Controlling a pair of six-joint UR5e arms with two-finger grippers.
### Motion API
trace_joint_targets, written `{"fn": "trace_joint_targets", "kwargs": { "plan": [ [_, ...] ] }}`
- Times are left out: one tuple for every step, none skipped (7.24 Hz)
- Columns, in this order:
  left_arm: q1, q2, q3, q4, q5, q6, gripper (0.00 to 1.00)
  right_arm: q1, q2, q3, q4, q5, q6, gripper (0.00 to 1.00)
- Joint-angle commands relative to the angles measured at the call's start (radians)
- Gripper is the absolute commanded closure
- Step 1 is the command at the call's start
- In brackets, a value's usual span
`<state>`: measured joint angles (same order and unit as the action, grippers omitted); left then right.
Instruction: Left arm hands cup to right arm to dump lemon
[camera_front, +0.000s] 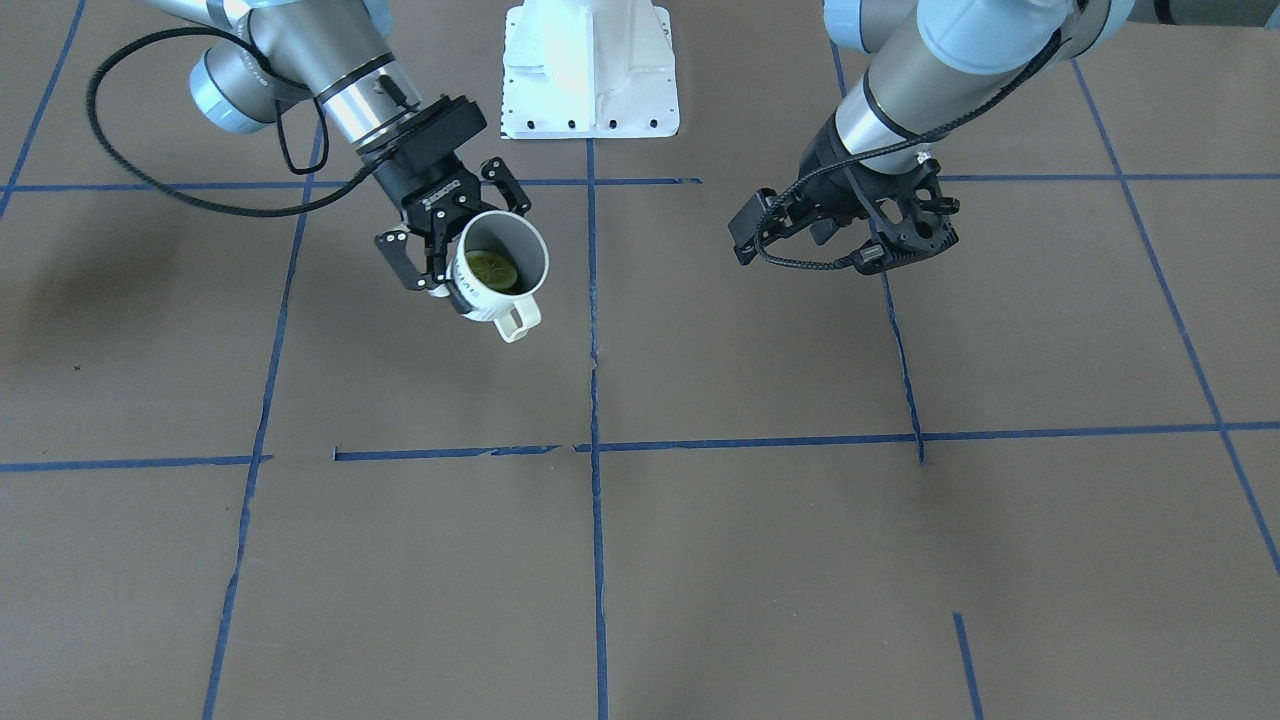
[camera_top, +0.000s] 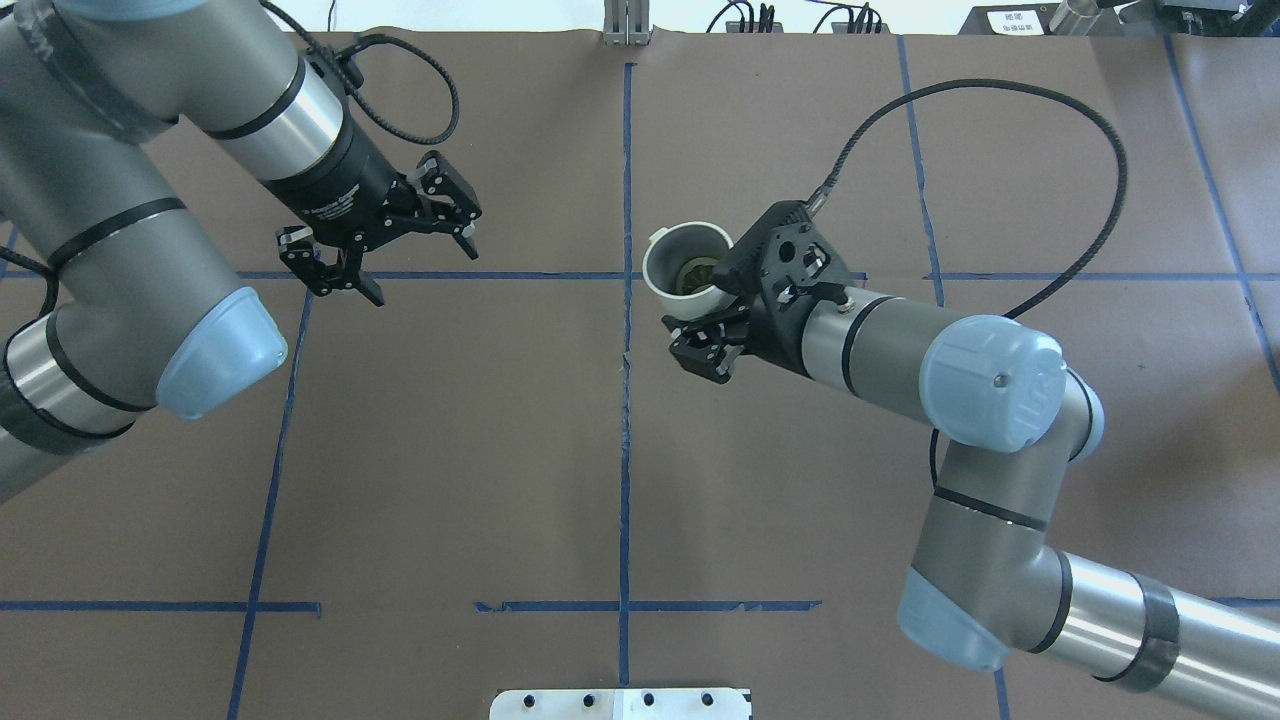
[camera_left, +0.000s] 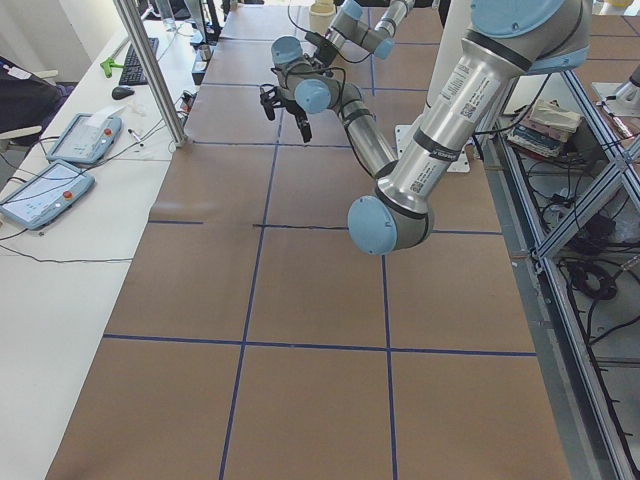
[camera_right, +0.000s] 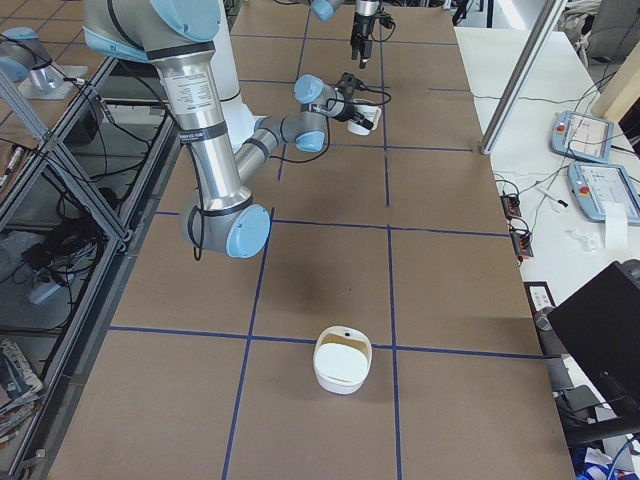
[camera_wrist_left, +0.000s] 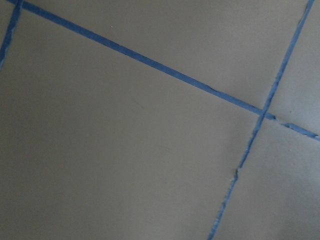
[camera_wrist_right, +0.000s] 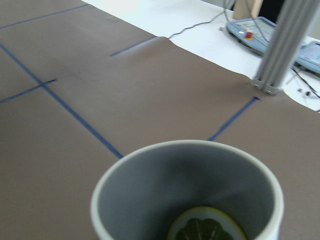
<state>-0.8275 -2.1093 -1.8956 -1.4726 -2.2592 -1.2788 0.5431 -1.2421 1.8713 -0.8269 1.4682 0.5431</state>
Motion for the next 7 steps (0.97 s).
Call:
{"fn": "trace_joint_targets", "kwargs": {
  "plan": [
    [0.022,0.081,-0.028,0.055,0.101,0.254,0.0,0.105,-0.13,0.055,0.003,0.003,0.107,0.83],
    [0.008,0.081,-0.03,0.145,0.133,0.385,0.0,0.121,-0.229,0.112,0.012,0.004,0.195,0.8],
    [0.008,0.087,-0.034,0.178,0.171,0.441,0.0,0.136,-0.335,0.123,0.146,0.006,0.287,0.8],
    [0.01,0.122,-0.069,0.178,0.174,0.44,0.0,0.173,-0.464,0.1,0.322,0.038,0.287,0.81],
    [0.014,0.149,-0.104,0.176,0.175,0.44,0.0,0.249,-0.532,0.076,0.403,0.134,0.285,0.82],
    [0.021,0.146,-0.097,0.176,0.175,0.434,0.0,0.303,-0.599,0.04,0.495,0.153,0.273,0.82],
    [0.021,0.143,-0.099,0.176,0.168,0.403,0.0,0.336,-0.641,-0.059,0.67,0.161,0.265,0.82]
  ]
}}
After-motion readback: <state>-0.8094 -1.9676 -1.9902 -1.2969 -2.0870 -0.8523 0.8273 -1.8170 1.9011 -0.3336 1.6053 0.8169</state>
